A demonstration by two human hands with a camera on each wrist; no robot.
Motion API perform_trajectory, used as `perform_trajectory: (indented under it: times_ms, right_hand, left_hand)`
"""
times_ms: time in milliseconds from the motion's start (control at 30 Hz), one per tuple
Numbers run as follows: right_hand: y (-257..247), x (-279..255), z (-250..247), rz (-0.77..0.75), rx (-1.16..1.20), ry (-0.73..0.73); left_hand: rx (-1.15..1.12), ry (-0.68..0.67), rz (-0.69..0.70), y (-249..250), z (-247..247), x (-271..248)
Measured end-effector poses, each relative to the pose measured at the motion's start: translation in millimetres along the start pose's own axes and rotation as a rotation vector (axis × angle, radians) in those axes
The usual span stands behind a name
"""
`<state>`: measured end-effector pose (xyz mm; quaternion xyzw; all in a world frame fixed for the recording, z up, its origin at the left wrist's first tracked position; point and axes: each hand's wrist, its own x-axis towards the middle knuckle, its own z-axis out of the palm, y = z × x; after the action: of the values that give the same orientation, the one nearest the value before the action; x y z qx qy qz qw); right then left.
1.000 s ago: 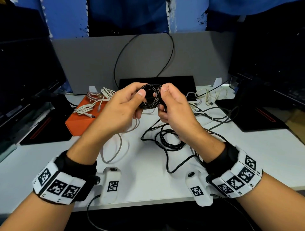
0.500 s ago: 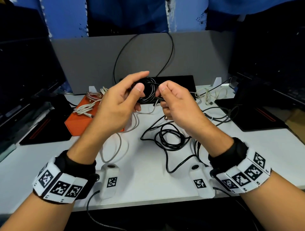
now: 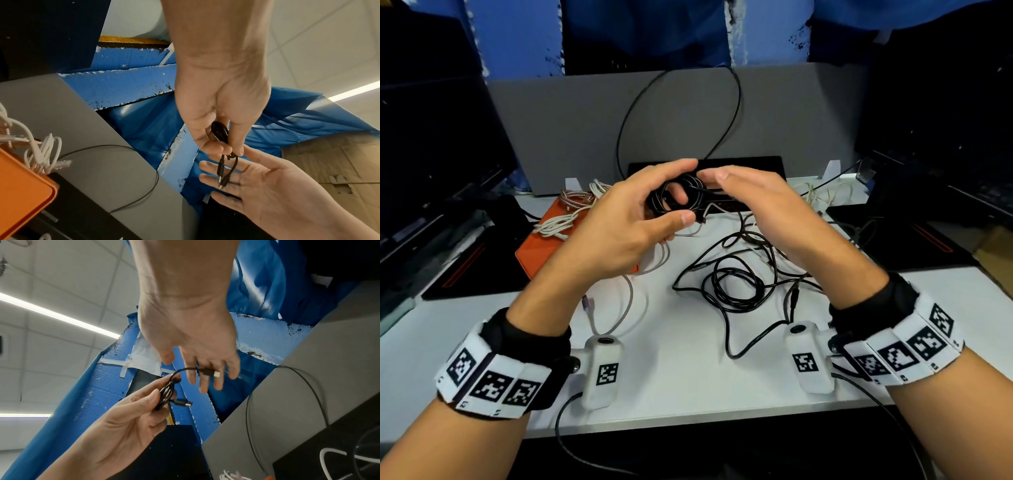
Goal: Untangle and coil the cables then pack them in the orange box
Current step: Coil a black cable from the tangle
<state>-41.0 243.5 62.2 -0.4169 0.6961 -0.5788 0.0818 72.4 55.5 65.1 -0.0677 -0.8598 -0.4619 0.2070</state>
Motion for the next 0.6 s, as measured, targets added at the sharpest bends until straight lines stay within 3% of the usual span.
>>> perform_trajectory:
  times_ms: [200,367,600]
  right_hand:
    - [-0.1,-1.2,-2.2,-0.105,-0.063,-0.052]
    - [-2.7,-2.2,2.3,-0.003,0.151,-0.022]
    - [-3.2,-3.7,9.6,0.041,0.261,-0.021]
  left_hand:
    - [0.132,-0.084,0.063,5.8,1.6,-2.5]
    - [-0.179,0.069,0.011,7.0,10.9,-1.6]
    - [-0.201,0.167,-0.022,8.3,16.6,-0.7]
